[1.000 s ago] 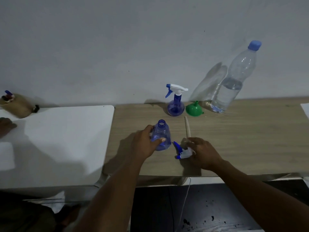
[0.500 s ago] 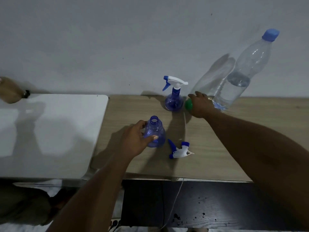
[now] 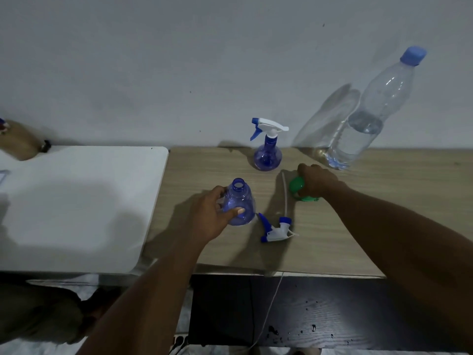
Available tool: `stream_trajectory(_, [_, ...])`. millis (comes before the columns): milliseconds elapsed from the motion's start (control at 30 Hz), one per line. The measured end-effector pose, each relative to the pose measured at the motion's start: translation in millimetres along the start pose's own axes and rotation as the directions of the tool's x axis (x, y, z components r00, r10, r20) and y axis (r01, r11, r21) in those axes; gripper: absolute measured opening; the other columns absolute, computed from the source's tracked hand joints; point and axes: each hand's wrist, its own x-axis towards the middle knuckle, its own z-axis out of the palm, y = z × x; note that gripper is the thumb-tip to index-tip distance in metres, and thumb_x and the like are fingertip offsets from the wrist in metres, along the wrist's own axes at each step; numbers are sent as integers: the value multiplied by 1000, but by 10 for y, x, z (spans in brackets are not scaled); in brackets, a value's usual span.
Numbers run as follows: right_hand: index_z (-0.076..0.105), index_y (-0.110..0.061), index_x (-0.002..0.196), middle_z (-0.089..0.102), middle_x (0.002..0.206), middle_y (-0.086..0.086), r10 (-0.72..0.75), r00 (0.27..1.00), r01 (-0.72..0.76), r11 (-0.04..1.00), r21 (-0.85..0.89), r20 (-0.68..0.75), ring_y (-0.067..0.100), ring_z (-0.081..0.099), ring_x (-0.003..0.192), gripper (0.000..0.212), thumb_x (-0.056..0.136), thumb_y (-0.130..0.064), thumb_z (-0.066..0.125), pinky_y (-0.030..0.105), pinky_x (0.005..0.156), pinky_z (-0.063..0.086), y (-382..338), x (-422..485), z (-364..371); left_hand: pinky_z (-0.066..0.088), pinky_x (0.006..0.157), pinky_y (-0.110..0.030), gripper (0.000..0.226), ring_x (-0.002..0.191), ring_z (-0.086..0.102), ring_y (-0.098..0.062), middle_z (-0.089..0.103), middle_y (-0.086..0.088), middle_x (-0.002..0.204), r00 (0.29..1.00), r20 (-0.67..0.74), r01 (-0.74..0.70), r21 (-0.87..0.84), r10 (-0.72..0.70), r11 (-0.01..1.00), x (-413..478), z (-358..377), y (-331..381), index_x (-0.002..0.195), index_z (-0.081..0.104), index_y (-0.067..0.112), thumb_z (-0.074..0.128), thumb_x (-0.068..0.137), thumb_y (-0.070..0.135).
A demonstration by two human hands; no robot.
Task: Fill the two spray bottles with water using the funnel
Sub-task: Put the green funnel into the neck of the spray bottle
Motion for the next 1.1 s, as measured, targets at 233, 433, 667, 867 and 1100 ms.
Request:
stream_trajectory(233, [53,-16,136,61,129,11,-13,978,114,869,481,-209,28,60,113,77,72,-50,81,40,92,53,-244,-347,-589,59,82,-41,48,87,69,-10,67,12,104,999,-32,-24,40,25,999,10,4,-67,113,58,30,85,74,37])
stream_trajectory(433, [57,-20,124,69,108,-1,-24,913,369,476,799,-407,15,70,96,70,68,-54,83,35,78,62,-907,-1017,-802,58,80,-43,52,87,69,-12,69,10,108,998,-52,-40,68,43,997,26,12,-88,114,60,30,83,71,48])
stream_trajectory(667, [57,-18,126,66,118,-1,-6,827,508,437,742,-563,5,66,105,77,62,-46,90,26,91,57,-1406,-1259,-437,57,85,-44,61,95,67,-12,65,12,118,1000,-19,-16,122,19,992,45,17,-104,123,54,36,76,71,58])
stream_trajectory(867, [55,-16,126,65,120,0,43,791,538,425,728,-610,7,64,111,78,62,-39,93,28,93,57,-1435,-1226,-274,56,87,-43,67,98,67,-14,66,9,121,1000,-20,-8,153,11,988,77,19,-121,129,53,32,75,71,59])
stream_trajectory(1100, [54,-16,126,65,122,-4,-4,799,521,502,690,-601,8,64,111,79,62,-46,89,32,92,57,-1390,-1224,-106,59,82,-41,55,93,67,-11,65,13,119,999,-20,-32,162,36,986,103,34,-184,125,50,41,77,77,42])
